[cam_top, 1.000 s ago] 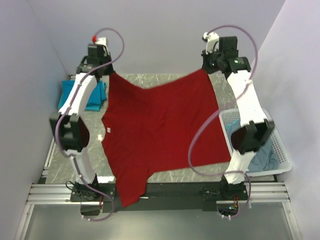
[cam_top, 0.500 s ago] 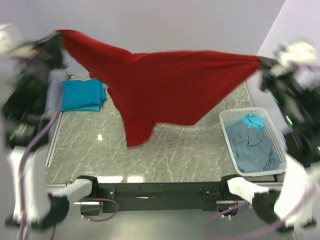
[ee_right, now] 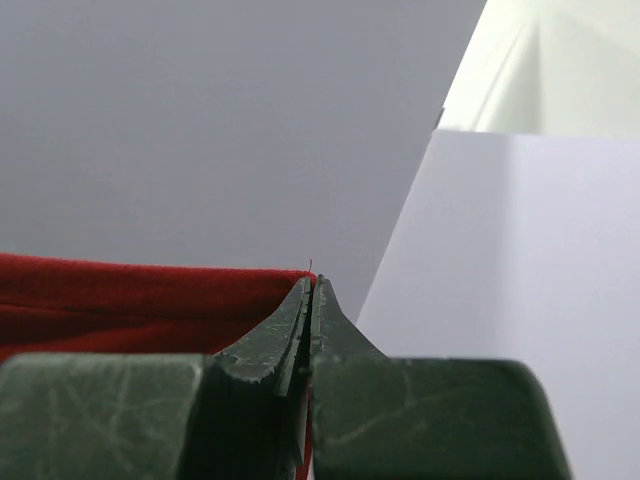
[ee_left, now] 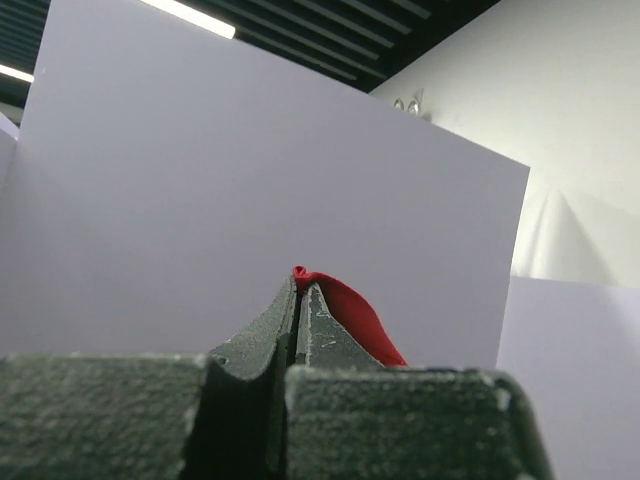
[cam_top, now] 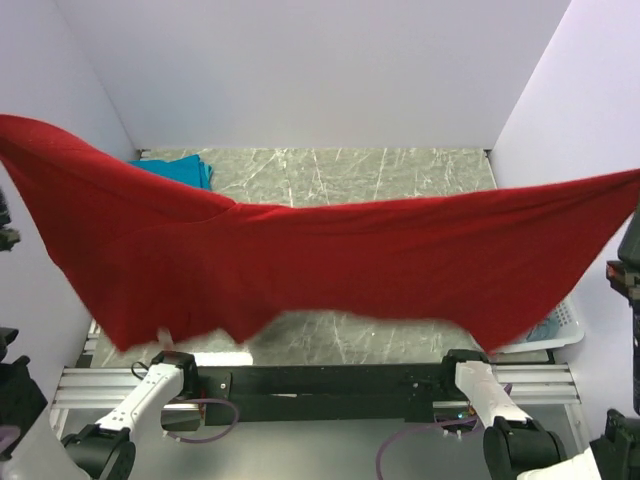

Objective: Fold and stack the t-shirts
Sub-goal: Flatten the tshirt out

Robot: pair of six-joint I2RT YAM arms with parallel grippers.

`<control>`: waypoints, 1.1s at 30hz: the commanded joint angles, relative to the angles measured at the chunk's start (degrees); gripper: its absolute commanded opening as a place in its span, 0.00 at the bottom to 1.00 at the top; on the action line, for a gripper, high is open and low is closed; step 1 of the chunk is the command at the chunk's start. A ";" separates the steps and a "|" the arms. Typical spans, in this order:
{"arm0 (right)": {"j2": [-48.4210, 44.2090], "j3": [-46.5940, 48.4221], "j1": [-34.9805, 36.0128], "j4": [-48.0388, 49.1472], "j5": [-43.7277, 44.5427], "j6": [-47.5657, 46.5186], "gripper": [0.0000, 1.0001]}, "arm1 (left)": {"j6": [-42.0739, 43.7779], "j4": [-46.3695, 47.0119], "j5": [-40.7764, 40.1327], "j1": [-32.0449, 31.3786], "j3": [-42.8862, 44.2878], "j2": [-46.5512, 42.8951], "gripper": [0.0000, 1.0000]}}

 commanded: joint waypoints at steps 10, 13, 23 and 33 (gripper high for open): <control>8.03 -20.70 -0.59 8.19 -16.46 9.36 0.00 | 4.31 4.23 -6.07 -0.84 -20.65 -0.33 0.00; 10.31 -30.45 -0.59 12.58 -20.94 11.38 0.00 | 4.67 5.72 -9.84 -0.75 -29.18 -0.42 0.00; 38.49 -44.82 7.04 27.01 -19.92 5.78 0.00 | -2.44 19.78 -16.02 6.18 -59.67 12.64 0.00; 80.16 -7.21 11.45 16.82 -10.25 7.08 0.00 | -4.30 21.99 -5.57 17.43 -45.12 47.90 0.00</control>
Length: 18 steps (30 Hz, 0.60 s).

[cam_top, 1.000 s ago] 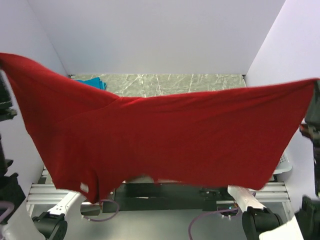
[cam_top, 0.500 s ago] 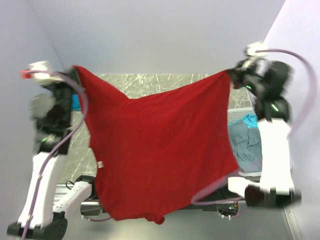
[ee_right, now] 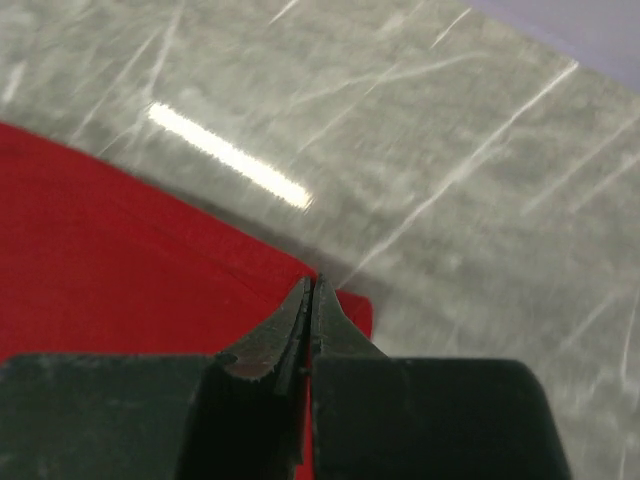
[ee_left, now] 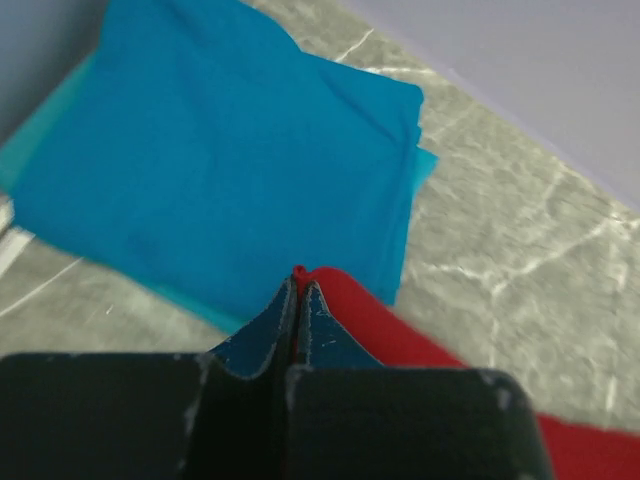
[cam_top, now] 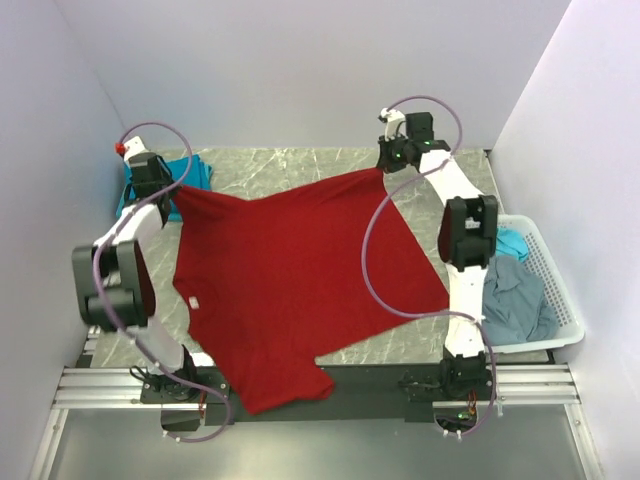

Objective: Fold and stack the t-shirts
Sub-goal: Flatten the tshirt out

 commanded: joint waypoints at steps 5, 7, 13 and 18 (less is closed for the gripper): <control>5.35 14.81 0.22 0.46 7.48 0.92 0.00 | 0.18 5.03 5.42 1.60 12.25 8.45 0.00; 5.18 14.29 0.31 2.57 8.36 1.54 0.00 | 0.63 4.51 7.09 1.51 13.92 9.86 0.00; 4.65 13.23 0.04 5.47 8.71 1.54 0.00 | 1.24 4.32 9.56 1.60 15.86 9.43 0.00; 4.91 13.58 -0.13 5.83 8.89 0.66 0.00 | 1.33 2.92 10.52 1.60 16.30 8.11 0.00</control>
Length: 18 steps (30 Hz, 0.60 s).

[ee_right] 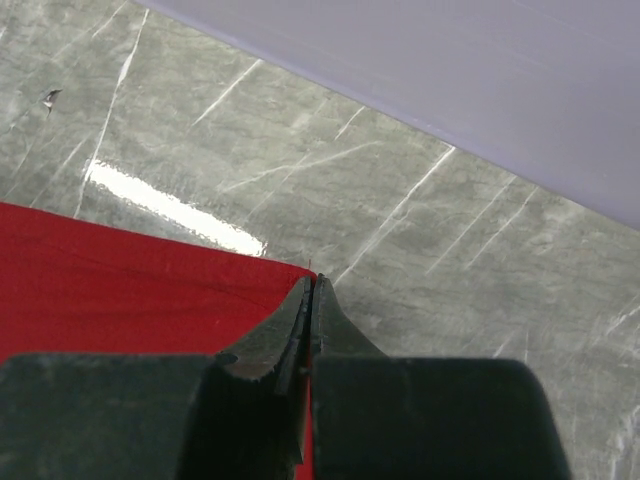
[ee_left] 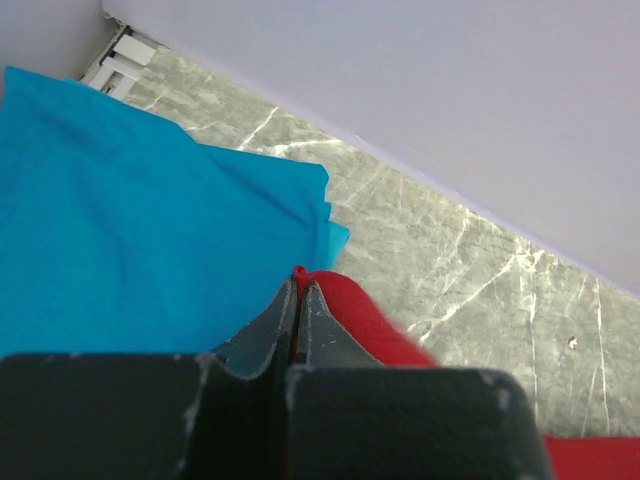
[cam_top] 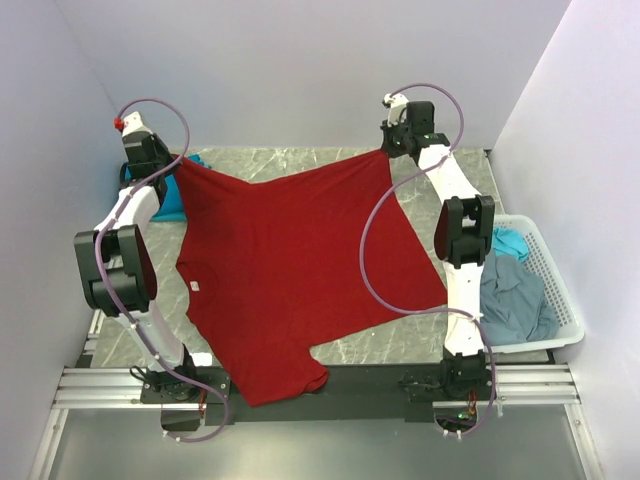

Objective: Fold and stack the t-shirts
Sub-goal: Fold the tshirt

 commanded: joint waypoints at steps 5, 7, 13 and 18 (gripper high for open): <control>-4.20 -2.36 -1.23 4.69 -0.08 0.84 0.00 | 0.74 -0.17 5.74 0.33 2.18 -1.99 0.00; -5.00 -4.65 -1.75 5.23 -1.04 1.19 0.00 | 1.00 -1.04 8.12 0.33 2.18 -0.85 0.00; -7.11 -7.90 -2.28 4.17 -2.28 0.32 0.00 | 0.83 0.09 9.28 0.33 -2.65 -3.65 0.00; -9.57 -10.63 -3.25 5.05 -3.24 0.67 0.00 | 0.04 -0.08 9.45 0.24 -5.90 -9.79 0.00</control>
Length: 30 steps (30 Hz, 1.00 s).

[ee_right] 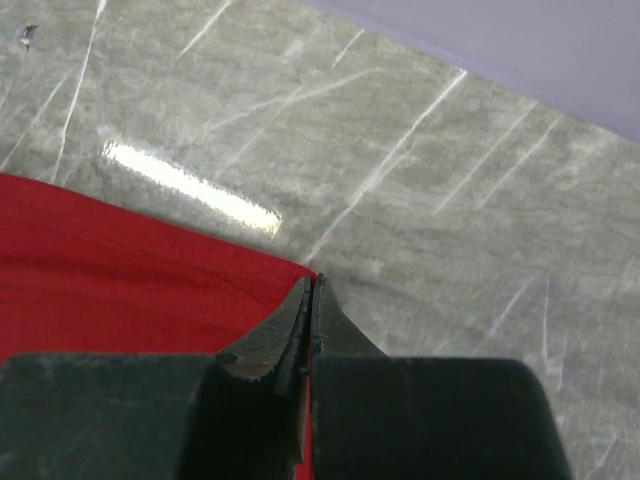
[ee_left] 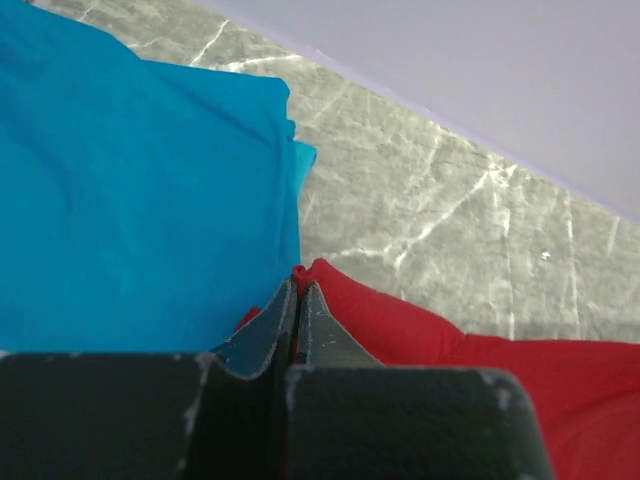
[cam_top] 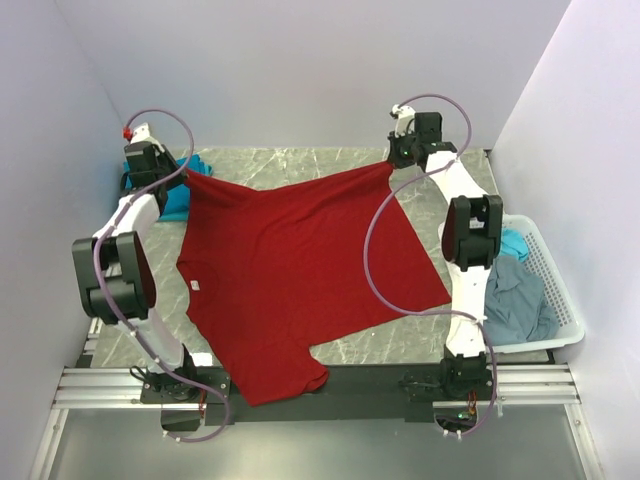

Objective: Fold and stack the t-shirts
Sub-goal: Fold the tshirt

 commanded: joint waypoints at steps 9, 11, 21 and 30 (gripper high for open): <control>-9.74 -6.86 -1.64 4.67 -3.87 1.96 0.00 | 0.06 0.35 0.27 0.31 -8.64 -17.30 0.00; -9.83 -6.95 -1.72 4.41 -4.57 2.23 0.00 | 0.06 0.35 -0.26 0.22 -10.40 -19.50 0.00; -10.36 -8.62 -1.72 3.53 -5.80 1.97 0.00 | -0.20 -1.85 -1.23 0.22 -17.09 -28.30 0.00; -12.99 -13.80 -2.16 4.58 -5.28 0.56 0.00 | -0.47 -3.70 -0.79 0.31 -19.99 -33.66 0.00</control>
